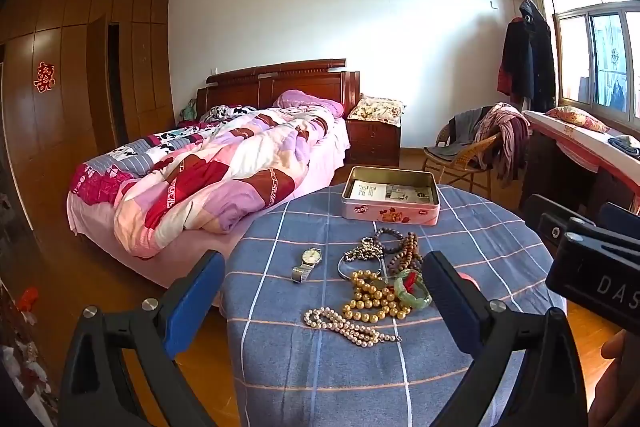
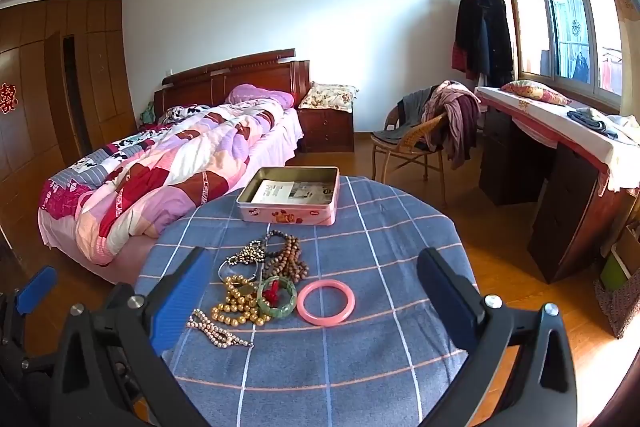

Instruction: Organize jewelry

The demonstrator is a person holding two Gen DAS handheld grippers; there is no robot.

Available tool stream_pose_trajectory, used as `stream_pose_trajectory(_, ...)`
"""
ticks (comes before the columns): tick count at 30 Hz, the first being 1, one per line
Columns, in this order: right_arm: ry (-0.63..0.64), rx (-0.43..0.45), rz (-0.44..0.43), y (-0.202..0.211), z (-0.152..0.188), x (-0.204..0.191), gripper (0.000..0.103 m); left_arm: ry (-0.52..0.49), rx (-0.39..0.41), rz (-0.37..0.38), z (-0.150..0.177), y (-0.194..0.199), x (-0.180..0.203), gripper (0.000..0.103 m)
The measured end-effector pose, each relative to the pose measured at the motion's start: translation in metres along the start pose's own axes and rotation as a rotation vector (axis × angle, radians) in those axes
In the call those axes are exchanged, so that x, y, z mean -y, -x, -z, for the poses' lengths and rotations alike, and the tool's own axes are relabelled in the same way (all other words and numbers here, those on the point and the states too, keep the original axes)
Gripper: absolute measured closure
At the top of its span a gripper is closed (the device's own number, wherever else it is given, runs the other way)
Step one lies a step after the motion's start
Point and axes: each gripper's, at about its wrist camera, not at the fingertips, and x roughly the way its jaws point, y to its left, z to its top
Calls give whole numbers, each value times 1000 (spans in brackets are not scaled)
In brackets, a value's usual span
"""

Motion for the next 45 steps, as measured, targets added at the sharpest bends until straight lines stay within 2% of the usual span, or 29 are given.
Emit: stream_pose_trajectory(45, -8, -15, 23, -2, -2, 3, 0, 3, 2, -9, 1, 2, -2, 4)
